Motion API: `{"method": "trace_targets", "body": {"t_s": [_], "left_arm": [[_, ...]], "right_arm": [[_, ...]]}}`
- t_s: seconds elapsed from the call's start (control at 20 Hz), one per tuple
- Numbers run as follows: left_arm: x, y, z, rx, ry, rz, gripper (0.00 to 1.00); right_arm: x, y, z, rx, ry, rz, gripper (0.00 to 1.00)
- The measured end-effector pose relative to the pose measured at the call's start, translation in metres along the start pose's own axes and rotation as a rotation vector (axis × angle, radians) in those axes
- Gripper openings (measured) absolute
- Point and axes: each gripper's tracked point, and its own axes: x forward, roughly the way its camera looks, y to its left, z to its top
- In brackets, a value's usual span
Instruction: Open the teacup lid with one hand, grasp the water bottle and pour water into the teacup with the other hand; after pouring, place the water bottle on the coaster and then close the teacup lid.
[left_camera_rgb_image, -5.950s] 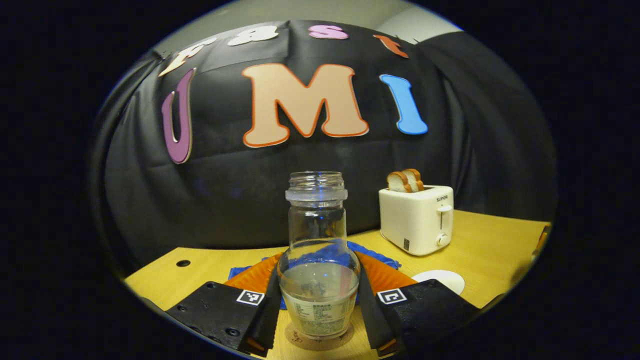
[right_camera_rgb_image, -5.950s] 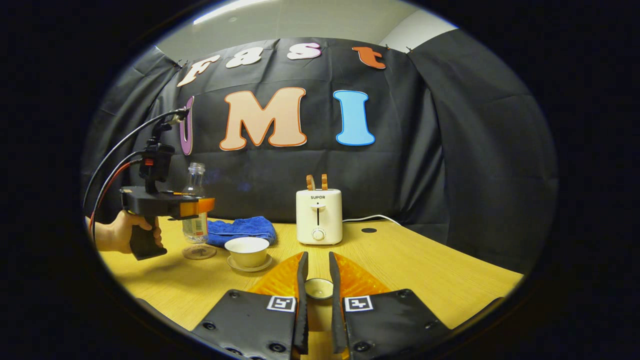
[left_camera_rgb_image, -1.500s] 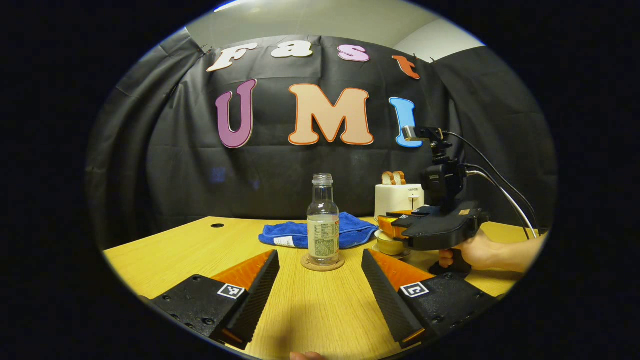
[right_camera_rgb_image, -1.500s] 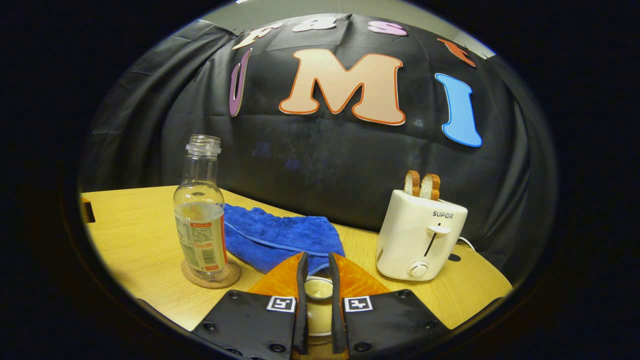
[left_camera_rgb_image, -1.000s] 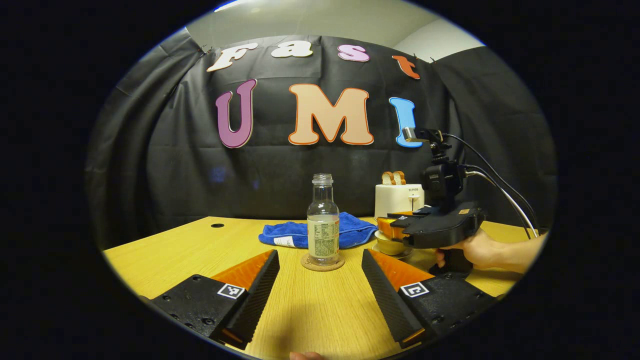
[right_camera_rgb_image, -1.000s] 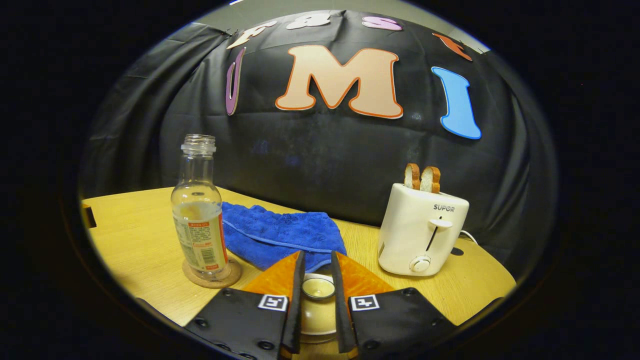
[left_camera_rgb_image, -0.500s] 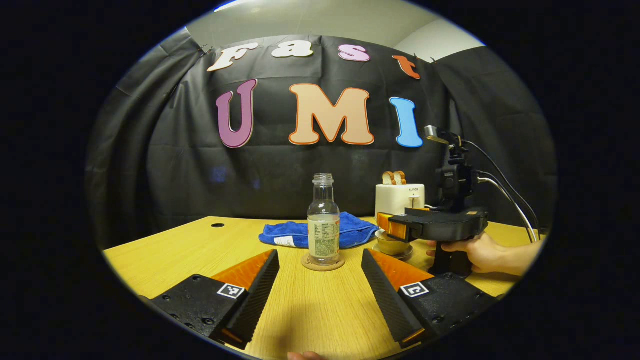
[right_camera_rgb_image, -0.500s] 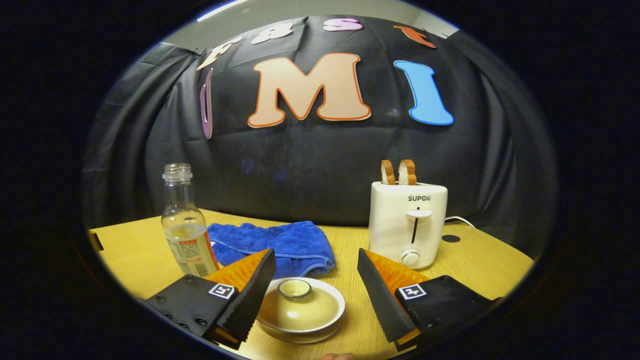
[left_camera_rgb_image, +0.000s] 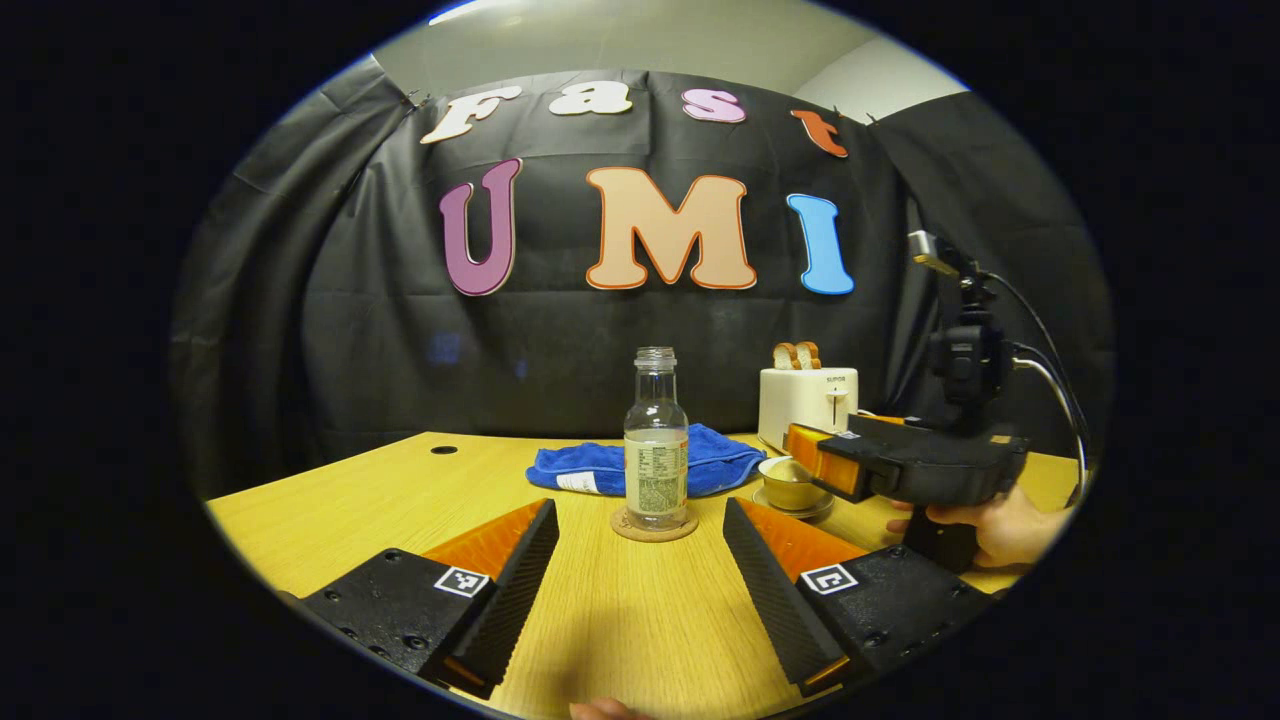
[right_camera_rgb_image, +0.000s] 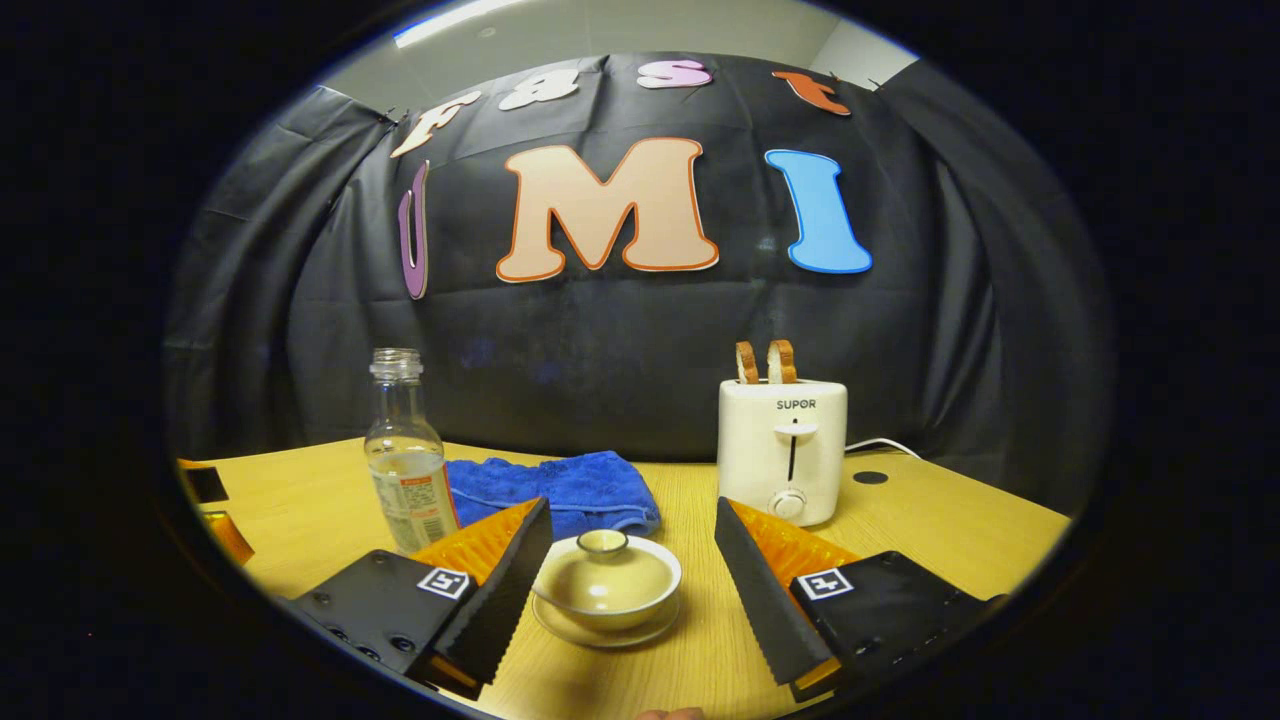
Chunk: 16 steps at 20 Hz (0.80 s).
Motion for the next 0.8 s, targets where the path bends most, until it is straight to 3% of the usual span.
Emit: {"method": "trace_targets", "body": {"t_s": [0.35,0.8], "left_arm": [[-0.006,0.003,0.0,0.001,0.002,0.027,0.96],[-0.045,-0.009,0.001,0.003,0.003,0.037,0.96]], "right_arm": [[-0.088,-0.001,0.005,0.003,-0.009,-0.03,1.0],[-0.164,0.002,0.006,0.001,-0.007,-0.062,1.0]]}}
